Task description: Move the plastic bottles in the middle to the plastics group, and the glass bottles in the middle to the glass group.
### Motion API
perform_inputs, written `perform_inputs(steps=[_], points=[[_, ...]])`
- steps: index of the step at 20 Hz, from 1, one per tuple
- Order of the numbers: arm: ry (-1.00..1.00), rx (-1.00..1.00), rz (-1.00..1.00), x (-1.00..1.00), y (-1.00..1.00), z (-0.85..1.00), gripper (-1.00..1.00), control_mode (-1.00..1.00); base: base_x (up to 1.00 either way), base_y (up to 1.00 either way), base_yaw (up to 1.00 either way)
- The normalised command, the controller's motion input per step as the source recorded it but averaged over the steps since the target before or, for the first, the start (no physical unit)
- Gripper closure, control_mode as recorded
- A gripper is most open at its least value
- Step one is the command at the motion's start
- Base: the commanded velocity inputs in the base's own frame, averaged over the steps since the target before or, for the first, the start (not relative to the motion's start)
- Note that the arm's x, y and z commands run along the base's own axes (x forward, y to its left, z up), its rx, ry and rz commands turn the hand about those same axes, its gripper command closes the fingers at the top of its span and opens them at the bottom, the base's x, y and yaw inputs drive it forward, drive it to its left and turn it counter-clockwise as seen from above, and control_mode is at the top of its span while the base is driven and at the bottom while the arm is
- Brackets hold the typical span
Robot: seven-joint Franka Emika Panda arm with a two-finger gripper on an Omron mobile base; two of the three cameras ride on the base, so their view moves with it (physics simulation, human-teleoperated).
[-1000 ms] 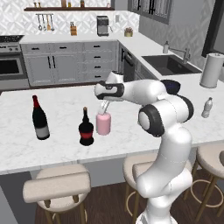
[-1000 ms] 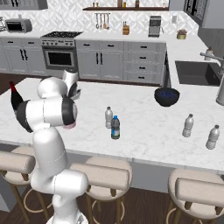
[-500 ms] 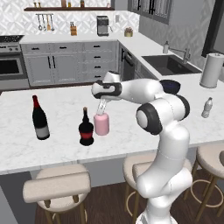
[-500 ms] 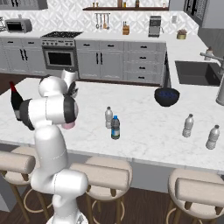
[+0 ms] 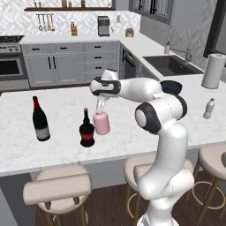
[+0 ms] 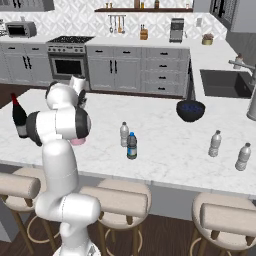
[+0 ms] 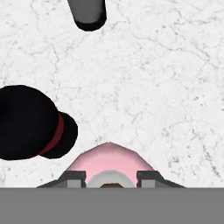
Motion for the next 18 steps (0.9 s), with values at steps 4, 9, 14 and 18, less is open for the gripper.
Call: perform_inputs(steps=[4,9,14,18], points=[[-0.09,0.05,0.07,-0.06,0.08,0.00,1.00,-1.00,0.00,0.00,0.00],[-0.12,0.19,0.08,-0.05,0.02,0.00,1.00,-1.00,0.00,0.00,0.00],[0.00,0.14,0.06,-0.04,0.00,-0.09,1.00,-1.00,0.00,0.00,0.00],[-0.01,-0.02,0.01,-0.03,0.00,-0.05,1.00,-1.00,0.00,0.00,0.00]])
